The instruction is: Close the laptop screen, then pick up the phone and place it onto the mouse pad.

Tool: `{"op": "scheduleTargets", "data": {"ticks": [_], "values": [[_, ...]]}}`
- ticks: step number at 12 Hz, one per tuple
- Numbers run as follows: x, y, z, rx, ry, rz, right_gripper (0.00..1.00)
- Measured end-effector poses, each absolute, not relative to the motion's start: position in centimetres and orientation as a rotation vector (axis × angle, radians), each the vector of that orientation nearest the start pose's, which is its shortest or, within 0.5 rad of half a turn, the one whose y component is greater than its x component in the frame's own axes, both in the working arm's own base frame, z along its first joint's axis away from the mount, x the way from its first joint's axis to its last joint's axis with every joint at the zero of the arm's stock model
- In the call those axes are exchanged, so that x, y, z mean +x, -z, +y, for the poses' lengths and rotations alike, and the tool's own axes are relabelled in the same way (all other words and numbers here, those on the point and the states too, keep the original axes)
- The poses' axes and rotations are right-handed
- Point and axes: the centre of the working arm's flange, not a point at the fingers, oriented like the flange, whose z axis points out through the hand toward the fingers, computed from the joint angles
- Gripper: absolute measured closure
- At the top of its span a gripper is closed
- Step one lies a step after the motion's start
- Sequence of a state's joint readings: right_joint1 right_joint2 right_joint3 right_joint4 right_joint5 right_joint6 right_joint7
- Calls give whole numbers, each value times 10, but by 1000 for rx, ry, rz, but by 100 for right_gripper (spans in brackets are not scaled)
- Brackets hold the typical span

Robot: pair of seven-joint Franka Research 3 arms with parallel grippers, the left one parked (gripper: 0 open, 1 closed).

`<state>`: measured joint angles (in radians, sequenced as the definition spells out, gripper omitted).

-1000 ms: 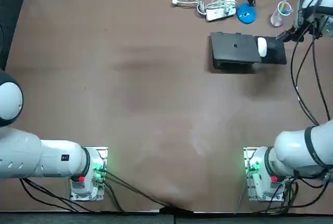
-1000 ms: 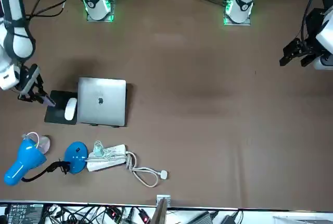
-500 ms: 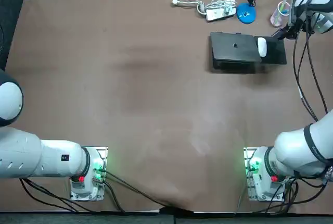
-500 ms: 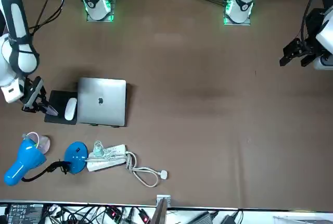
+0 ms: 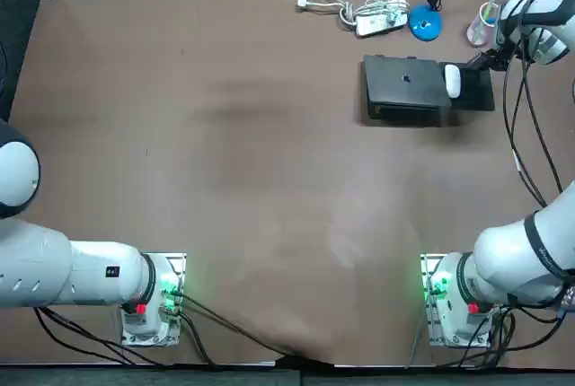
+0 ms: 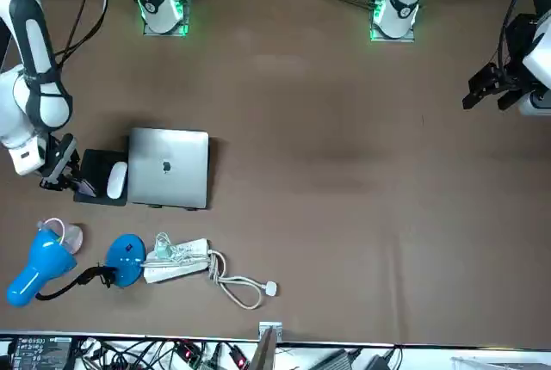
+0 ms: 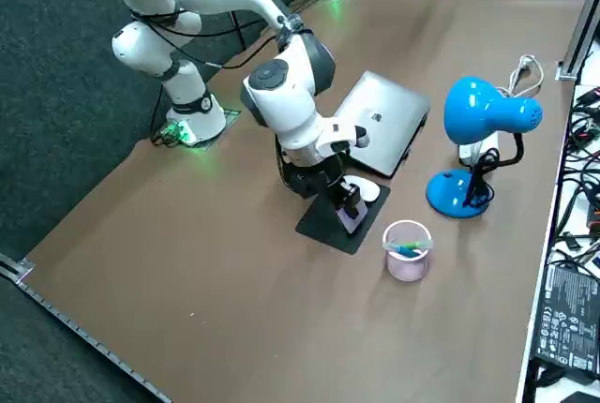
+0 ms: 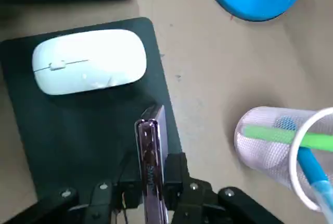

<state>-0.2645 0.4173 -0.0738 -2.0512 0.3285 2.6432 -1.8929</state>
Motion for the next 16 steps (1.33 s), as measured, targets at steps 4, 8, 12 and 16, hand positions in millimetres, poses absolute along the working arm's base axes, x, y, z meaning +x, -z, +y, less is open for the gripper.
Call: {"op": "scheduleTargets", "data": {"ticks": [4,8,12,16], "values": [[578,-241,-203,-2594,365,-1916,76],[581,-233,-197,-2615,386,-1902,76],[582,-232,-196,-2616,387,-1903,76],[581,-232,-197,-2619,388,-1897,76]]}}
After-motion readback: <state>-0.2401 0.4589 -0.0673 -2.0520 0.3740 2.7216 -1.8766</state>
